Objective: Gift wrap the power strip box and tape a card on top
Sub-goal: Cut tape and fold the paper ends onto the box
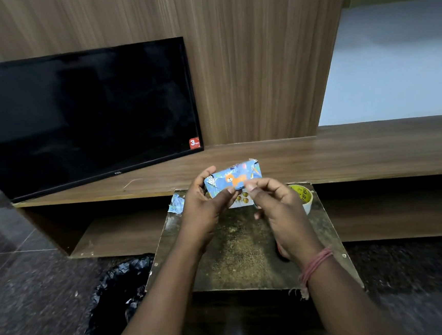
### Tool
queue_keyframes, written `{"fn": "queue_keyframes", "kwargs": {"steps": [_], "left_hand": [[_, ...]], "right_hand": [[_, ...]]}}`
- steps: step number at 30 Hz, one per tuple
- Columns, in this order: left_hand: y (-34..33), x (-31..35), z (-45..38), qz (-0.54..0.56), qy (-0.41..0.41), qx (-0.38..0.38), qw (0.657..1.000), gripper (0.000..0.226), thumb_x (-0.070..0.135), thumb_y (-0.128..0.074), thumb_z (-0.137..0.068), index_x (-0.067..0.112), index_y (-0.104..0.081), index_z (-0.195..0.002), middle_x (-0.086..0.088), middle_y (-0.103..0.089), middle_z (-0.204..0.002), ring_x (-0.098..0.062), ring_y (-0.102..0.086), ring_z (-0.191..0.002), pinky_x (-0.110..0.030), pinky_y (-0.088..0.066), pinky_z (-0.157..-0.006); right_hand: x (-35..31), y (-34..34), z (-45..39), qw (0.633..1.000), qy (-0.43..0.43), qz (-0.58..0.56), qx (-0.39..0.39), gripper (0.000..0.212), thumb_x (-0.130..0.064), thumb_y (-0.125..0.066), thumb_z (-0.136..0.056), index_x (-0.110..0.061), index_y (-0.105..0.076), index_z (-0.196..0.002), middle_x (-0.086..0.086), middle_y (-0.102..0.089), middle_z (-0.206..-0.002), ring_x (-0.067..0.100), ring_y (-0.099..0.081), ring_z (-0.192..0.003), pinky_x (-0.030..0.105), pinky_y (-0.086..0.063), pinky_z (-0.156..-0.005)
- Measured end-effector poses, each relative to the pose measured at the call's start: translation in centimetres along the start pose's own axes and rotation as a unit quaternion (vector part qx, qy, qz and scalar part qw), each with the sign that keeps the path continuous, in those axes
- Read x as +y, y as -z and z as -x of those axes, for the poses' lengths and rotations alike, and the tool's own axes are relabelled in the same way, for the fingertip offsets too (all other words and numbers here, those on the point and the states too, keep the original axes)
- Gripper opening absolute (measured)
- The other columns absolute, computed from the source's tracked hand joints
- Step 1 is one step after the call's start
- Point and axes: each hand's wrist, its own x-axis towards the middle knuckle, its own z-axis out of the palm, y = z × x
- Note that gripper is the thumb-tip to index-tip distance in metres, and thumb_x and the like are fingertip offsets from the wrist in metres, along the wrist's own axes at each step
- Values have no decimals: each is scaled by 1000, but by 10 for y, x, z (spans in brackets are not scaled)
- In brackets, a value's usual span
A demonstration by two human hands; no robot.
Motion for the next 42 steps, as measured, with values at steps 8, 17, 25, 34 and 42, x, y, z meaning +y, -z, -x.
{"fn": "queue_keyframes", "kwargs": {"steps": [8, 17, 25, 34, 42], "left_hand": [[0, 4, -1, -10, 2, -9, 1000, 54, -14, -63, -90, 12, -52, -136, -20, -63, -131, -15, -73, -93, -22, -59, -74], [1, 4, 1, -12, 7, -17, 1000, 53, -16, -60, -92, 13, -52, -136, -21, -63, -131, -17, -74, -94, -27, -61, -83], [0, 5, 1, -38, 2, -12, 999, 55, -12, -64, -92, 12, -51, -139, -14, -68, -124, -14, -73, -96, -25, -60, -81], [1, 5, 0, -21, 8, -13, 1000, 57, -9, -67, -90, 12, -50, -140, -15, -70, -125, -18, -72, -103, -27, -60, -84], [1, 6, 1, -20, 6, -14, 1000, 58, -9, -70, -88, 13, -51, -138, -15, -67, -129, -19, -73, -104, -32, -60, -90]], "right_hand": [[17, -13, 0, 999, -28, 8, 35, 12, -20, -69, -94, -13, -73, -85, 7, -52, -64, 15, -38, -57, 36, -35, -56], [27, -23, -5, 994, -17, -14, 107, 15, -24, -75, -90, -11, -71, -84, -7, -63, -64, 6, -47, -54, 32, -40, -58], [28, -26, -6, 995, 0, 4, 97, 16, -17, -74, -90, -5, -68, -82, -15, -60, -59, -2, -49, -54, 19, -41, -59], [23, -26, -5, 995, 59, 48, 56, 12, -13, -74, -91, -6, -68, -82, 4, -61, -69, 7, -39, -58, 17, -36, -54], [20, -26, -8, 995, 52, 45, 73, 15, -6, -71, -91, 1, -66, -79, -17, -57, -51, -2, -41, -49, 11, -37, -52]]}}
